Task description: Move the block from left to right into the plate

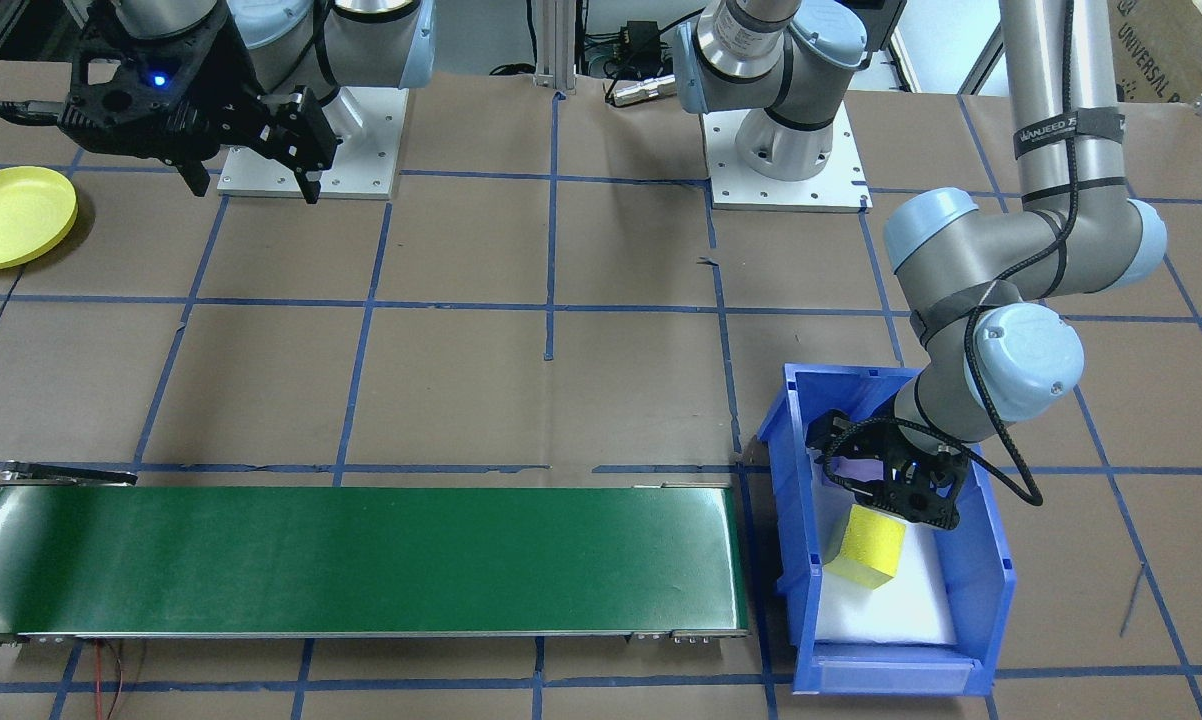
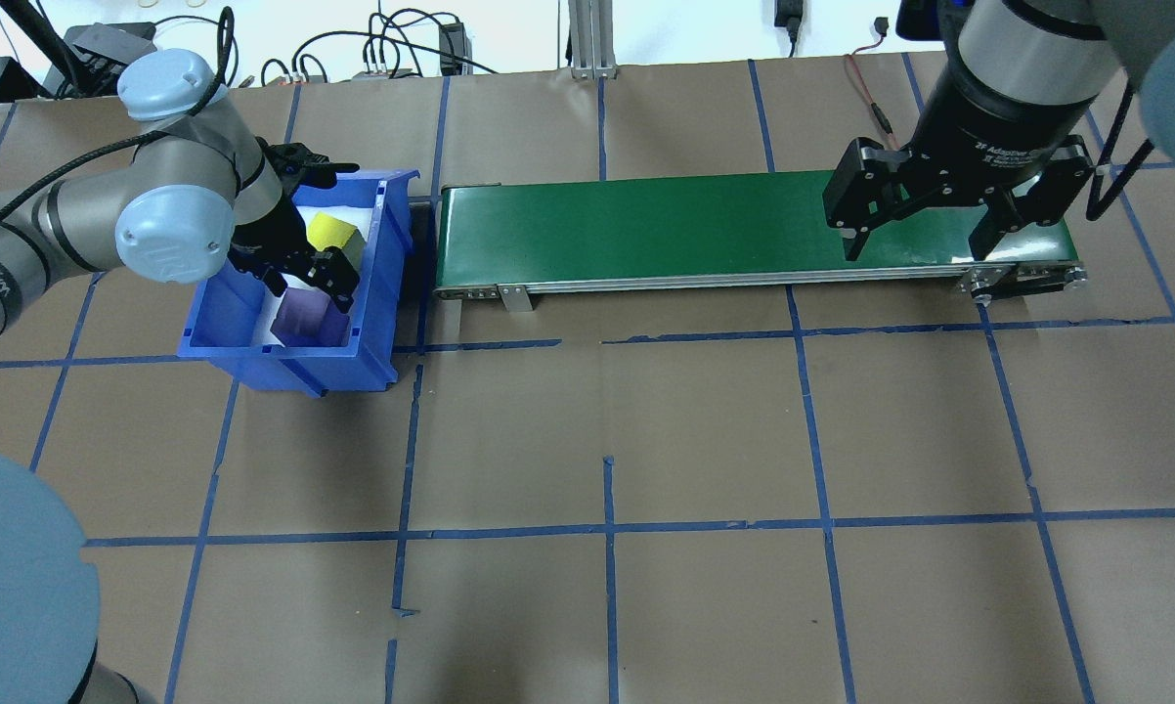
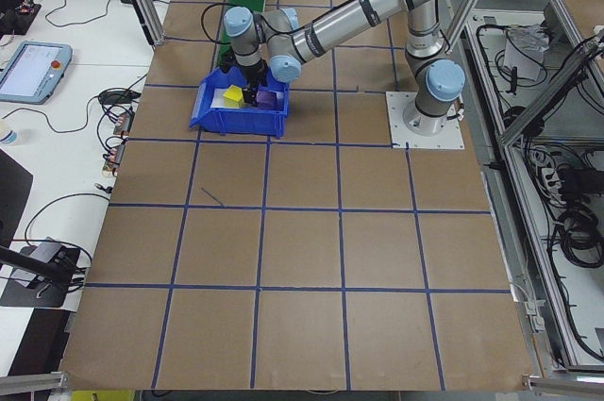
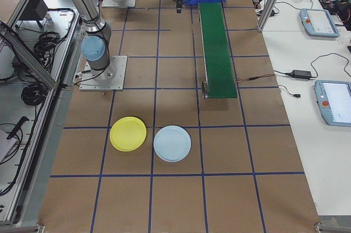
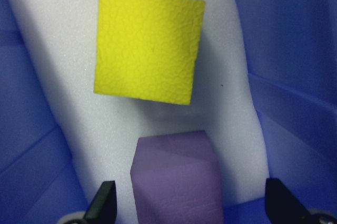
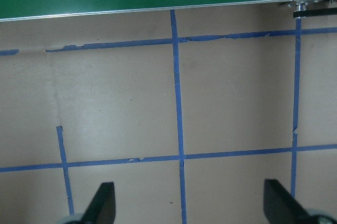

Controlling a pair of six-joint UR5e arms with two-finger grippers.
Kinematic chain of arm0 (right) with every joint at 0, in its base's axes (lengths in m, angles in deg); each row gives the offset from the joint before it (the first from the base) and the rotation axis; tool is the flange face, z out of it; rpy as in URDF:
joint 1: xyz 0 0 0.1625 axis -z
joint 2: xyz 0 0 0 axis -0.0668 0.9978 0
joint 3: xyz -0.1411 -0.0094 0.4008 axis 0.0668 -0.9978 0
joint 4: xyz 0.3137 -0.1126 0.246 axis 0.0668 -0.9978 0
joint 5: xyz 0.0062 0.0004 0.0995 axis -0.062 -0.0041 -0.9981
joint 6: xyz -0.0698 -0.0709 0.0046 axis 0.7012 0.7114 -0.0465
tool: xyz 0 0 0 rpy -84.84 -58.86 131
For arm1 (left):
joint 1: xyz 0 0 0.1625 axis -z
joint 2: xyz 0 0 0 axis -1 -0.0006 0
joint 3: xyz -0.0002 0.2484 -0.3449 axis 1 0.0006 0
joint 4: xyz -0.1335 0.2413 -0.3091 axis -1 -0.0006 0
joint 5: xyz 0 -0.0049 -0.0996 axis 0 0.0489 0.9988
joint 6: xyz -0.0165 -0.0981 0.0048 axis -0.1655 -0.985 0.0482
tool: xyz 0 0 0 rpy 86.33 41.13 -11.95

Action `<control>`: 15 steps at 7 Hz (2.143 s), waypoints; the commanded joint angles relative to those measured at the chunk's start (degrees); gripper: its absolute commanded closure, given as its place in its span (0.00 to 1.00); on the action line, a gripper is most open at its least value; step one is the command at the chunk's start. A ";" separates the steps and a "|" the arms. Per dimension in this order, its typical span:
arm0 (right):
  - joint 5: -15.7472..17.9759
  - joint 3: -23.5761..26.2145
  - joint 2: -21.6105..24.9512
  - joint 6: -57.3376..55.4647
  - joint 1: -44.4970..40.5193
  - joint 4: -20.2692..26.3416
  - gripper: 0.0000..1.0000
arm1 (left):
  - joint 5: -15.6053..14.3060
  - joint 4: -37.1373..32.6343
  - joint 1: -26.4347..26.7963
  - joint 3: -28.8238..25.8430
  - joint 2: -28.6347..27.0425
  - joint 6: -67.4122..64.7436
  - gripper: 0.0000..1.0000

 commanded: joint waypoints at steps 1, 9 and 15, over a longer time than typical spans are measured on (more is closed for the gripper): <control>0.04 0.02 -0.09 -0.01 0.02 0.00 0.00 | -0.33 0.89 0.00 0.09 -0.18 0.32 0.48; 0.04 -0.07 -0.09 -0.01 0.02 0.00 0.00 | 6.59 -5.97 5.77 -4.30 19.77 -2.90 0.72; 0.04 0.02 -0.09 0.08 0.02 0.00 0.00 | 8.90 13.53 22.14 -3.95 6.69 -21.21 0.70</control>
